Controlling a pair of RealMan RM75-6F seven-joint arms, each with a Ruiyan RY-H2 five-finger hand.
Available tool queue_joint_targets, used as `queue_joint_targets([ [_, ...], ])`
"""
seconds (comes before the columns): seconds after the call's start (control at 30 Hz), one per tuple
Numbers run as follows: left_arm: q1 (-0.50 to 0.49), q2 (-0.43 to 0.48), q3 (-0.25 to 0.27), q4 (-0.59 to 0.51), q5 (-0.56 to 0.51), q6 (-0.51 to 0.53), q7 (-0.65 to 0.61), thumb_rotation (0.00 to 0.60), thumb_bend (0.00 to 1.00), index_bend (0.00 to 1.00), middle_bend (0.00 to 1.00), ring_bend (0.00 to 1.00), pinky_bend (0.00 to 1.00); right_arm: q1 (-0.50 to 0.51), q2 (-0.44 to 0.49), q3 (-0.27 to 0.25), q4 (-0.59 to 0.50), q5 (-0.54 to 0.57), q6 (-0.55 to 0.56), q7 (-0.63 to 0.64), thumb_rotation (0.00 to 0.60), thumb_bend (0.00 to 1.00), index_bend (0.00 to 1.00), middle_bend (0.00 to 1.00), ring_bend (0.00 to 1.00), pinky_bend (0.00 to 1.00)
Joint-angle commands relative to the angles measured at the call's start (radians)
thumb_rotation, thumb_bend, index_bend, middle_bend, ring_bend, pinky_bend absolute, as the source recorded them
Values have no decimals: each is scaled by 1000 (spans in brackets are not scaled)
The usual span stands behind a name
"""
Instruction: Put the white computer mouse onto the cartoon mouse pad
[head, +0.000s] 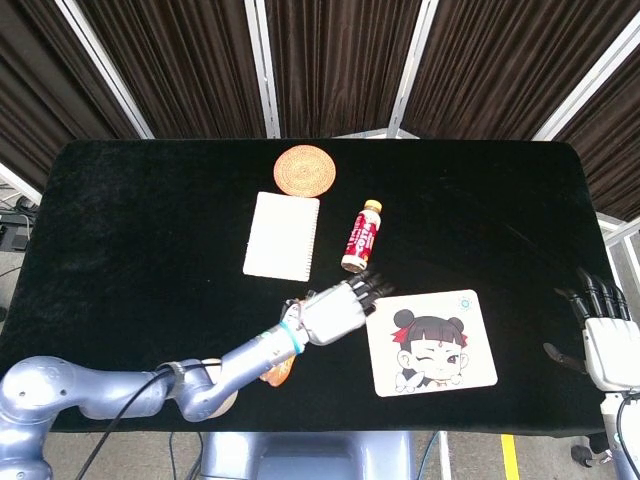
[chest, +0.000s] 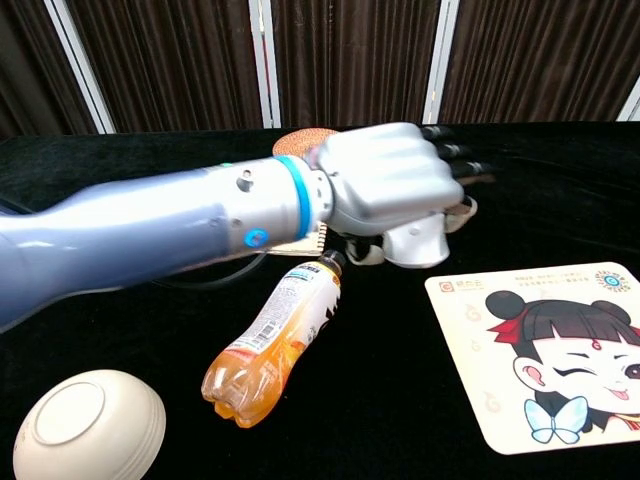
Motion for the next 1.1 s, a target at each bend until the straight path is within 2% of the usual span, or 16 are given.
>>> queue_joint_targets([
  [0.03, -36, -51, -9, 34, -35, -13, 42, 600, 376, 551, 0, 0, 0, -2, 4, 2, 2, 2, 3, 11, 600, 114, 198, 0, 0, 0],
  [0.17, -57, -91, -12, 69, -77, -15, 76, 600, 367, 518, 0, 0, 0, -3, 8, 3, 0, 1, 5, 19, 600, 114, 197, 0, 0, 0],
  [0.23, -69, -112, -10, 90, -99, -16, 98, 600, 330, 449, 0, 0, 0, -3, 10, 2, -1, 0, 5, 23, 600, 115, 197, 0, 0, 0],
  [0.4, -78, -144, -7, 114, -134, -6, 124, 600, 156, 95, 0, 0, 0, -5, 11, 3, 3, 0, 7, 26, 600, 114, 197, 0, 0, 0],
  [0.5, -74, -153, -3, 107, -149, 15, 133, 600, 136, 26, 0, 0, 0, -6, 11, 3, 3, 4, 5, 28, 600, 114, 197, 0, 0, 0],
  [0.83, -23, -93, 23, 43, -146, 94, 102, 600, 131, 0, 0, 0, 0, -8, 9, 0, -3, -3, 13, 7, 600, 113, 197, 0, 0, 0],
  [0.97, 38, -22, 57, -13, -140, 143, 54, 600, 132, 0, 0, 0, 0, -9, 8, 1, -2, -2, 16, 1, 600, 113, 197, 0, 0, 0],
  [1.1, 134, 104, 103, -109, -109, 228, -39, 600, 130, 0, 0, 0, 0, -8, 7, 3, -2, -4, 20, 0, 600, 106, 197, 0, 0, 0],
])
